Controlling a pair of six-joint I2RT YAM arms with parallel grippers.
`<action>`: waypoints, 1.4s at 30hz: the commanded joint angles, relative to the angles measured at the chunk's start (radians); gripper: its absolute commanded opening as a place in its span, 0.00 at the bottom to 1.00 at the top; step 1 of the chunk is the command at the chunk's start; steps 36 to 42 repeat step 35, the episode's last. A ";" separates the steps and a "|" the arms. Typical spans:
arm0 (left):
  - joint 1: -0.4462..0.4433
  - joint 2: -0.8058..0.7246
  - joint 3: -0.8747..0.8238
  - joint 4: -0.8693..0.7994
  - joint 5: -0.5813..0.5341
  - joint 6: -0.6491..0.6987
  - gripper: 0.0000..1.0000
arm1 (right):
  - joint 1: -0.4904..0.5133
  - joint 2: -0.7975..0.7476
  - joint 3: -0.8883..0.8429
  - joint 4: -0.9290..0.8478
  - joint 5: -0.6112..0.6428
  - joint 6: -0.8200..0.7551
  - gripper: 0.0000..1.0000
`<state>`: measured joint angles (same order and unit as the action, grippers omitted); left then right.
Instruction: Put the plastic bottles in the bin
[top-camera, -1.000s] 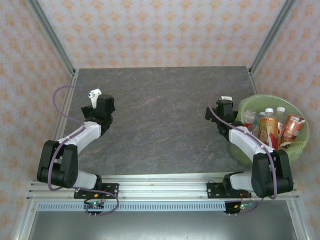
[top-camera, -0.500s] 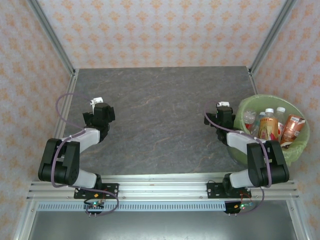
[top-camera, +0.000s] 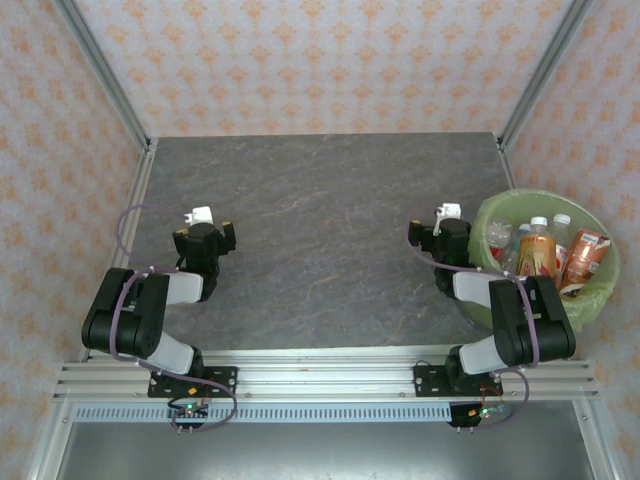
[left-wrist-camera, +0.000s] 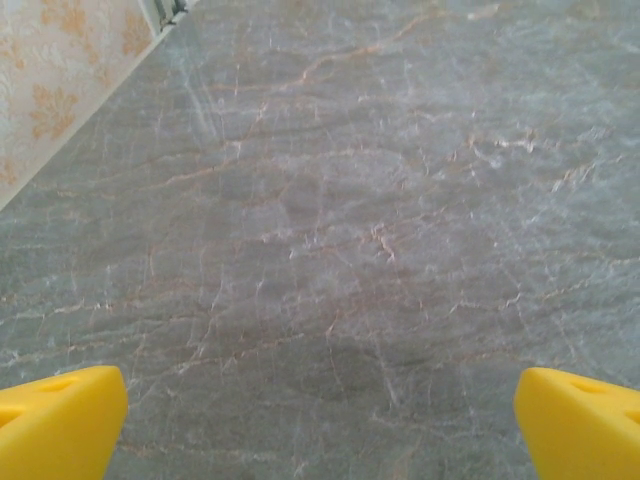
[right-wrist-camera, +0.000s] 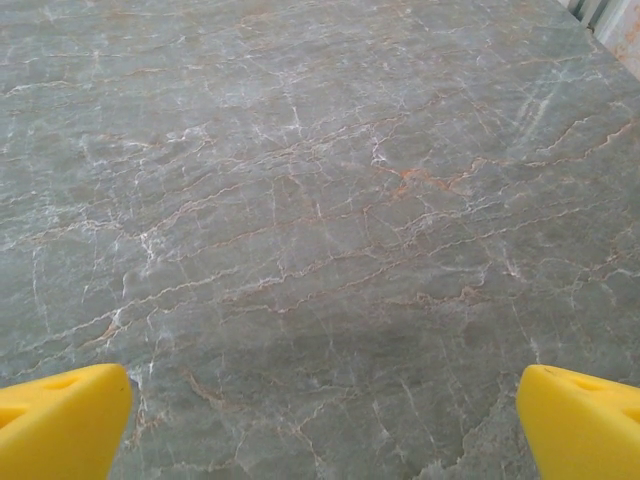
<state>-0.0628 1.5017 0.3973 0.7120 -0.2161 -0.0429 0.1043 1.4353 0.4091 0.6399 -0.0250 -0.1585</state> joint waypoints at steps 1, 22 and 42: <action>0.000 -0.010 0.014 0.048 -0.014 0.017 1.00 | -0.009 -0.023 -0.038 0.130 -0.010 -0.001 0.99; 0.000 -0.008 0.011 0.062 -0.013 0.020 1.00 | -0.104 0.092 0.003 0.157 -0.031 0.111 0.99; 0.000 -0.006 0.018 0.050 0.026 0.036 1.00 | -0.104 0.091 0.004 0.153 -0.032 0.109 0.99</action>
